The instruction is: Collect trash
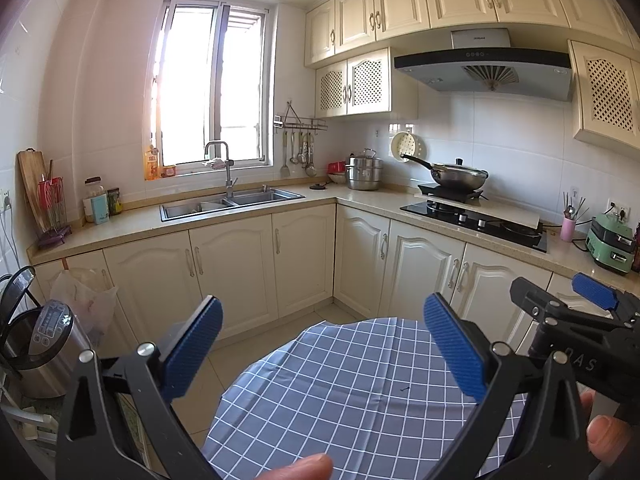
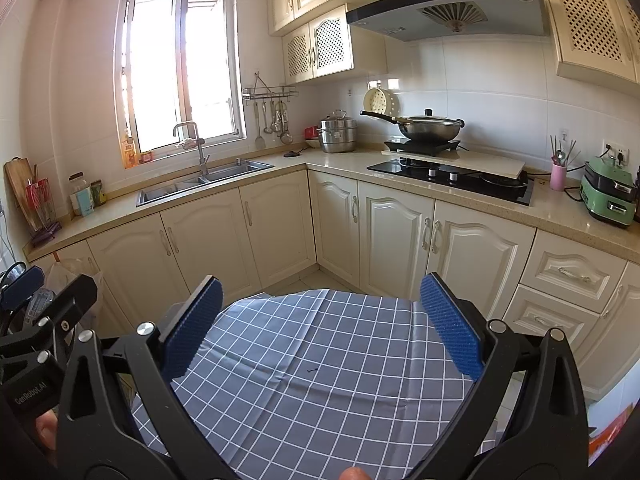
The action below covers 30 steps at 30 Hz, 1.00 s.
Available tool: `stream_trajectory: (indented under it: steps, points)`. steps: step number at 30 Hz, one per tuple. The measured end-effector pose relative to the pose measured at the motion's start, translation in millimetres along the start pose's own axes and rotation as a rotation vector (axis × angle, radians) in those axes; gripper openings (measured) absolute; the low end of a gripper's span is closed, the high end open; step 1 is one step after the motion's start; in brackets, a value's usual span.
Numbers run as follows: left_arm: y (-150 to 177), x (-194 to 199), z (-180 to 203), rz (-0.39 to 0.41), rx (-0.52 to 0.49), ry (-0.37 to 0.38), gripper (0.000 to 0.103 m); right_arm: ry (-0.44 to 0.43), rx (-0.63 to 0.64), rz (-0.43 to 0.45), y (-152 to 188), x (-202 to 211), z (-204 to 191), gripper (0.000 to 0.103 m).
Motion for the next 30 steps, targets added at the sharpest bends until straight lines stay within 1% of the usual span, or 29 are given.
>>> stream_trajectory:
  steps: [17,20,22,25,30]
  points:
    - [0.0,-0.3,-8.1,0.002,-0.006,-0.01,0.098,0.0,0.002,0.0,-0.4,0.1,-0.2,0.097]
    - [-2.2,6.9,-6.0,0.054,-0.011,0.014,0.098,0.0,0.0,0.0,-0.3,0.1,-0.4,0.097]
    - [-4.9,11.4,-3.7,0.071,-0.021,0.04,0.098,-0.001,0.001,0.0,-0.3,0.3,-0.5,0.097]
    - [-8.7,13.9,-3.4,0.095,-0.016,0.021,0.098,-0.002,0.004,0.009,-1.3,2.5,-0.8,0.097]
    - [-10.4,10.3,0.6,0.067,-0.026,0.015,0.098,-0.004,0.005,0.019,-2.0,6.2,0.5,0.097]
Point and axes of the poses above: each gripper's, at about its wrist camera, not at the fingertips, and x roughly against the way its jaws point, z to its right, y to its underside, the point moved 3 cm from there along -x, roughly the way its jaws point, and after that the axes turned 1 degree about z, right-handed, at the moved point
